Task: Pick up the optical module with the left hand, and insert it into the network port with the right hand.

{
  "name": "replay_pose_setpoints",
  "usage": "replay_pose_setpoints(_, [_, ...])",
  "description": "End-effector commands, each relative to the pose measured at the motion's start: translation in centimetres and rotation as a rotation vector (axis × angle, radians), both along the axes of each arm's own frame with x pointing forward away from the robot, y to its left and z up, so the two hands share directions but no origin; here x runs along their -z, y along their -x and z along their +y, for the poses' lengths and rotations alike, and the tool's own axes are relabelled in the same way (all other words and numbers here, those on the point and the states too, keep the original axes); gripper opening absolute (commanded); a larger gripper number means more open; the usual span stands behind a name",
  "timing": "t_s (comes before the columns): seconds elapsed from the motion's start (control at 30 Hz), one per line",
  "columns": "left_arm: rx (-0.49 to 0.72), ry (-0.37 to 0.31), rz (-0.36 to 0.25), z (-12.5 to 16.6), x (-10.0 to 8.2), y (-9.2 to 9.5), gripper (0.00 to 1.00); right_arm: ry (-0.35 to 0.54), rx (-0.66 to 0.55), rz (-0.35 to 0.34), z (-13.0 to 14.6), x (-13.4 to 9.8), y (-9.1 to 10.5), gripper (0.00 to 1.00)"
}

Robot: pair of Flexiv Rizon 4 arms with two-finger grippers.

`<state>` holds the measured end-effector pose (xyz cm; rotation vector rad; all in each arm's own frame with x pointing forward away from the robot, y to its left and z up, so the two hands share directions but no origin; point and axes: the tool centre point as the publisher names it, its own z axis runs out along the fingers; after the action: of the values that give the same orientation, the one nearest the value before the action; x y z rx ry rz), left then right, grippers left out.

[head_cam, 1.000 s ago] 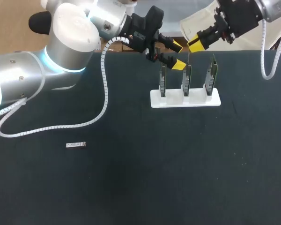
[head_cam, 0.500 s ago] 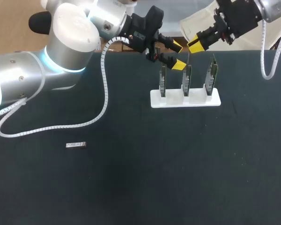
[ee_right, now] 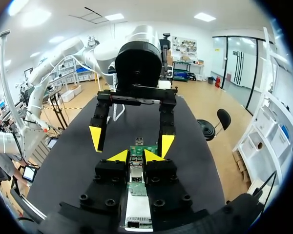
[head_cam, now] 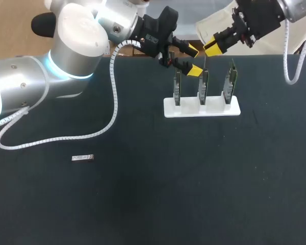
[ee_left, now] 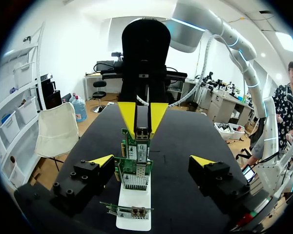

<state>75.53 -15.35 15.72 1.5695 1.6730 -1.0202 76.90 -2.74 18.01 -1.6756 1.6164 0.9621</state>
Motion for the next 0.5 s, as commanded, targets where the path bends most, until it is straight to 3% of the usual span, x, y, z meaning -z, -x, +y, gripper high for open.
replay_pose_setpoints(0.03, [0.001, -0.004, 0.003, -0.09, -0.04, -0.12, 1.0, 0.01, -0.005, -0.007, 0.09, 0.31, 0.03, 0.0])
replay_pose_setpoints(0.5, [0.001, -0.004, 0.003, -0.09, -0.04, -0.12, 1.0, 0.001, 0.007, -0.013, 0.09, 0.11, -0.02, 0.0])
